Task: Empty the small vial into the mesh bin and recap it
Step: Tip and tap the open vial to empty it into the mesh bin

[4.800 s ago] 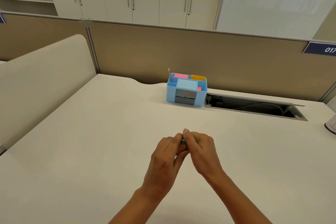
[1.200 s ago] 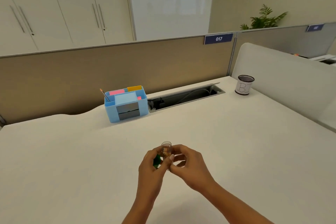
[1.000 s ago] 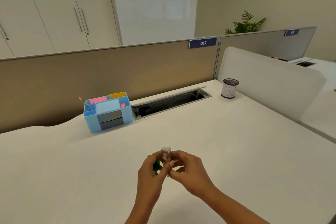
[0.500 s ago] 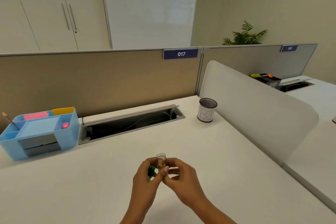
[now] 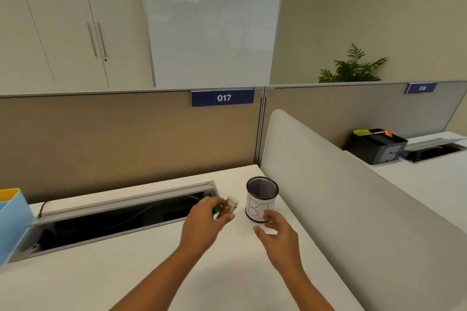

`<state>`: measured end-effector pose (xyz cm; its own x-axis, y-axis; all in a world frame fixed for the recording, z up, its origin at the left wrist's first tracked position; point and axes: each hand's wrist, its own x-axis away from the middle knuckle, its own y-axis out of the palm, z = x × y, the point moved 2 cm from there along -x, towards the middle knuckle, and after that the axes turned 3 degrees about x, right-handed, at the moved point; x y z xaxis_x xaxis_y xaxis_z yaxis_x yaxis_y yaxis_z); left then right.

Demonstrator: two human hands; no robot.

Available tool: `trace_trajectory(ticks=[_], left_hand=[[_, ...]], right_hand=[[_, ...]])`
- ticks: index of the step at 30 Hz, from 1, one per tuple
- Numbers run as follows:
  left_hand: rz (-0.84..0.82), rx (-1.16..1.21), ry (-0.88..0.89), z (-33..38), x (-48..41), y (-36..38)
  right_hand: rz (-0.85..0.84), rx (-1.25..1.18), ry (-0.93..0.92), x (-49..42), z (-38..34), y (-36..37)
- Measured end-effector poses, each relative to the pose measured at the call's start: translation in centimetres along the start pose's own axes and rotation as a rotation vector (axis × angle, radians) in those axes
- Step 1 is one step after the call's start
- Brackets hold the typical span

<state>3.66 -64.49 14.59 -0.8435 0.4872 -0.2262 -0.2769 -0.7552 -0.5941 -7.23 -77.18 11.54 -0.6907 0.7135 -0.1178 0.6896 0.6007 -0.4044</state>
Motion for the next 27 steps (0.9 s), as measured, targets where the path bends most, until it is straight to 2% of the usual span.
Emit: trace_trajectory(ticks=[4, 10, 17, 27], left_hand=[[-0.005, -0.266, 0.089, 0.9, -5.3, 2.2], [-0.024, -0.519, 0.276, 1.4, -9.9, 5.0], [-0.081, -0.729, 0.439, 1.7, -12.7, 6.3], [-0.186, -0.976, 0.680, 3.3, -13.6, 7.7]], right_hand=[[0.083, 0.066, 0.009, -6.1, 2.4, -0.4], [0.039, -0.007, 0.052, -10.8, 4.8, 1.9], [0.093, -0.110, 0.033, -12.4, 5.7, 4.0], [0.129, -0.076, 0.000, -12.2, 6.5, 4.2]])
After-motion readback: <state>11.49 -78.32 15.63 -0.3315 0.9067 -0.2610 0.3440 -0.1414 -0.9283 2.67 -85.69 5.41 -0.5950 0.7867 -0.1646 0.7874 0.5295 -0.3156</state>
